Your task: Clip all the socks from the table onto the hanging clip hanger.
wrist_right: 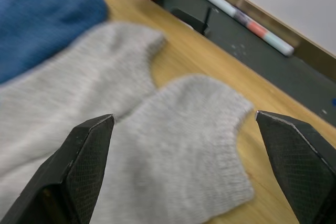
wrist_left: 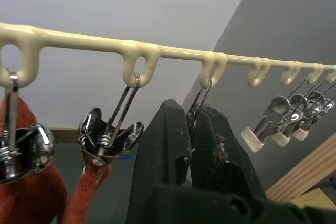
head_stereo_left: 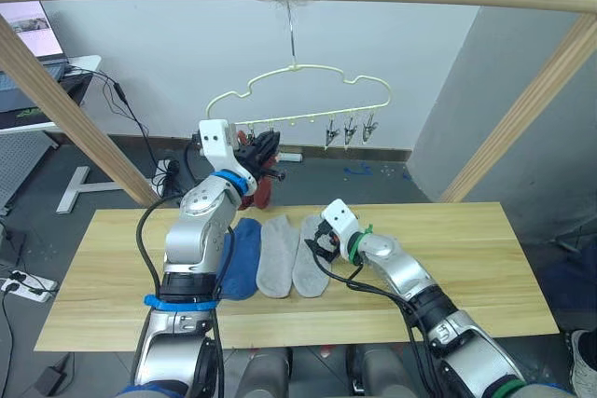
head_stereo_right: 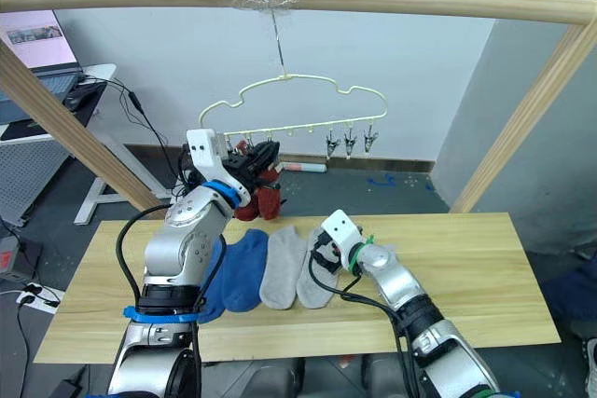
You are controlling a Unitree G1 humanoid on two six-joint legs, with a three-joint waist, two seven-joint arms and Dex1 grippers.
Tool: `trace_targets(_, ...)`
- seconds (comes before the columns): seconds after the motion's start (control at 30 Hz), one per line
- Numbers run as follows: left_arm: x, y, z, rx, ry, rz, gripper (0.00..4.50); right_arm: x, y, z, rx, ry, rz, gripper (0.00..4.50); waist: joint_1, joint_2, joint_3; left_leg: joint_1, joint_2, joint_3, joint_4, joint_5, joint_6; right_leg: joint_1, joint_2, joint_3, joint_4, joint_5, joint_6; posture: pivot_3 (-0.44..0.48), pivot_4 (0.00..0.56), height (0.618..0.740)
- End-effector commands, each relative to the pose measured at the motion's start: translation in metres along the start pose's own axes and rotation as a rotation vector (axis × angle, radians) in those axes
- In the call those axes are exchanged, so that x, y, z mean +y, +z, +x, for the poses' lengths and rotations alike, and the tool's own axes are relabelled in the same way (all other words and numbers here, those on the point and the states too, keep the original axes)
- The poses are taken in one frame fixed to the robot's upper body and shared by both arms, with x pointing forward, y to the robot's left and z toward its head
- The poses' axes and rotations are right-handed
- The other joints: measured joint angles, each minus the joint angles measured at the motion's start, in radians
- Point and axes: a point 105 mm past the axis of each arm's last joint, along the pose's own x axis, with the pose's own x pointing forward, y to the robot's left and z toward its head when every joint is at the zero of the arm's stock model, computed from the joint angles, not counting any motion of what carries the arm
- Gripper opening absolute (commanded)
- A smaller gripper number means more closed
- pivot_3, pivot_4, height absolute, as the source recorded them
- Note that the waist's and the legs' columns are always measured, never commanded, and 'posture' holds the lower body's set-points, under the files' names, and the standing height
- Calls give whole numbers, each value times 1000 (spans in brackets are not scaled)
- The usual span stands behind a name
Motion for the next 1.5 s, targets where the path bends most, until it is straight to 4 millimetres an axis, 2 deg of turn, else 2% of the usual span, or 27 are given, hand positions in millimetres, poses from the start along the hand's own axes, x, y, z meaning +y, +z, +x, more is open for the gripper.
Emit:
trace_targets(0.03,1,3,-4,-7,11,4,92,10,-1,5,-5,28,-45,4500,0,0,0,0,0,0,0,0,0,0,0,0,0,0,0,129,191,740)
trace_targets(0.13,2,4,-5,-7,15,9,92,13,-13,3,27,46,-72,4500,2,0,0,0,0,0,0,0,0,0,0,0,0,0,0,139,189,740)
trace_targets(0.27,4,3,-7,1,17,15,92,11,-33,-2,95,58,-66,3677,2,0,0,0,0,1,0,0,0,0,0,1,0,0,0,143,188,740)
trace_targets(0.5,-1,1,-7,9,-1,24,92,-5,-50,-13,133,27,-46,1282,2,0,-1,2,0,0,0,-1,1,2,0,1,0,0,0,132,178,740)
trace_targets(0.6,-2,0,-6,13,-7,12,92,-12,-49,-20,113,19,-85,223,4,0,-2,3,0,0,0,-1,1,2,0,1,0,0,0,132,178,740)
trace_targets(0.63,-2,-1,-6,19,-12,-15,92,-15,-46,-25,92,14,-112,21,4,0,-2,3,0,0,0,-1,1,2,0,1,0,0,0,132,178,740)
trace_targets(0.73,-2,-5,-7,46,-20,-124,92,-23,-27,-39,2,2,-242,21,4,0,-2,2,0,0,1,-1,1,2,0,1,0,0,0,122,172,740)
trace_targets(0.83,5,-9,-8,69,17,-350,92,-30,-1,-55,-113,-39,-417,21,2,0,-2,2,0,0,1,-1,1,2,-1,1,0,-2,5,117,171,740)
trace_targets(0.97,1,-12,-11,119,-19,-605,92,-41,37,-74,-252,-164,-624,21,-4,0,-2,2,2,1,1,0,0,2,-1,1,1,-2,5,111,166,740)
trace_targets(1.07,-1,-11,-12,126,-33,-718,92,-39,67,-86,-372,-236,-754,21,-3,0,-2,3,2,0,1,2,-3,2,-1,0,1,-2,5,100,164,740)
trace_targets(1.17,-3,-1,-10,94,-51,-829,92,-30,88,-89,-456,-258,-833,21,-1,-1,-3,2,1,1,2,2,-3,2,-1,2,1,-1,6,93,165,740)
trace_targets(1.5,-9,6,-3,84,-69,-836,92,-14,106,-74,-515,-243,-829,21,2,-2,-3,2,1,1,2,3,-4,2,-1,2,0,2,2,91,169,740)
